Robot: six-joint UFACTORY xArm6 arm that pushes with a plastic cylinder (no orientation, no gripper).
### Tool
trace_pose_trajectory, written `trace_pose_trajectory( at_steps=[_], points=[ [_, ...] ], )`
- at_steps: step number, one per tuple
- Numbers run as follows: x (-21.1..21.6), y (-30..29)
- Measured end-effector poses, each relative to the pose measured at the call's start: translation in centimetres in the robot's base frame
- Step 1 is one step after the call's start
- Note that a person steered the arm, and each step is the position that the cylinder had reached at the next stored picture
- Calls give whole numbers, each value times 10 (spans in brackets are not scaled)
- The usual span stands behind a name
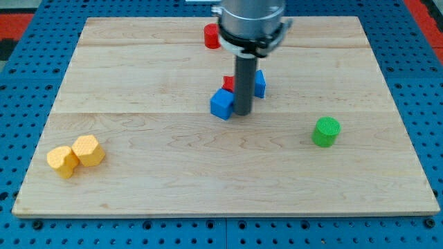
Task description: Push the red star into the red circle
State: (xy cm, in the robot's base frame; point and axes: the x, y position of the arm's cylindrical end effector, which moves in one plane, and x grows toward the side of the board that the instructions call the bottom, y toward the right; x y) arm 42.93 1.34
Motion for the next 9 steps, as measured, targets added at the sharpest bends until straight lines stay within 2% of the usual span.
trace_pose_trajectory(
  at_steps=[1, 3, 4, 6, 7, 8, 9],
  points=[
    [-19, -22],
    [-16, 36],
    [-44, 14],
    [-106, -66],
    [-95, -43],
    [-33, 21],
    [-5, 95]
  ],
)
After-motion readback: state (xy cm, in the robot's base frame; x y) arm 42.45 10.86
